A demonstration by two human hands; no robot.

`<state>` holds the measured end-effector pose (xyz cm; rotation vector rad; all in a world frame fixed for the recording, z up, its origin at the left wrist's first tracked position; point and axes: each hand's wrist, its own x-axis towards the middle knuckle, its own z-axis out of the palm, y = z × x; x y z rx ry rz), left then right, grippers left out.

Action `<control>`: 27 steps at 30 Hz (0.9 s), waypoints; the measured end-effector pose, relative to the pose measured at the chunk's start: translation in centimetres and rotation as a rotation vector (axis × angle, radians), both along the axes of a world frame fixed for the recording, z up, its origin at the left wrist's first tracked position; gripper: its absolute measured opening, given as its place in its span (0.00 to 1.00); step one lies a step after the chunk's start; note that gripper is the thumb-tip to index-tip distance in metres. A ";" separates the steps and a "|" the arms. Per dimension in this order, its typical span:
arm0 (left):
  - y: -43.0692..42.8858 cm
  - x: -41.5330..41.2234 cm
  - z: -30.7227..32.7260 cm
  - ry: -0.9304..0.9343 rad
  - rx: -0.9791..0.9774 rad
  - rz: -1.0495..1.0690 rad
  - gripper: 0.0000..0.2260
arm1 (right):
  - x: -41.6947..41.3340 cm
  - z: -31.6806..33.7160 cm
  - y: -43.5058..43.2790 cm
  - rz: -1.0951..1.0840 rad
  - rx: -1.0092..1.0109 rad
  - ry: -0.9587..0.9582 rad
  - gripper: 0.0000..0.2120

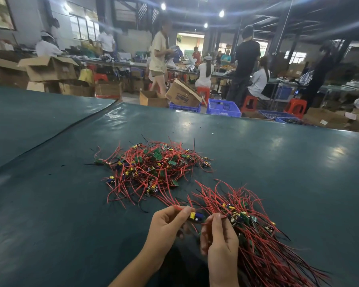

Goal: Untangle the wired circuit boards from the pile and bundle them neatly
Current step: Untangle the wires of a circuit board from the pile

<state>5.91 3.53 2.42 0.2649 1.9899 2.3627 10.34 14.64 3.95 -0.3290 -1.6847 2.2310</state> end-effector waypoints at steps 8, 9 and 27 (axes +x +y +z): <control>-0.4 -0.1 0.2 0.105 0.045 0.083 0.12 | -0.3 -0.3 -0.2 -0.043 0.178 0.015 0.08; -0.4 -0.1 0.1 0.114 0.033 0.049 0.12 | -0.3 -0.3 -0.2 -0.044 0.190 0.027 0.08; 0.3 0.7 0.1 0.134 -0.051 -0.041 0.19 | -0.1 0.1 -0.6 0.019 0.186 -0.015 0.16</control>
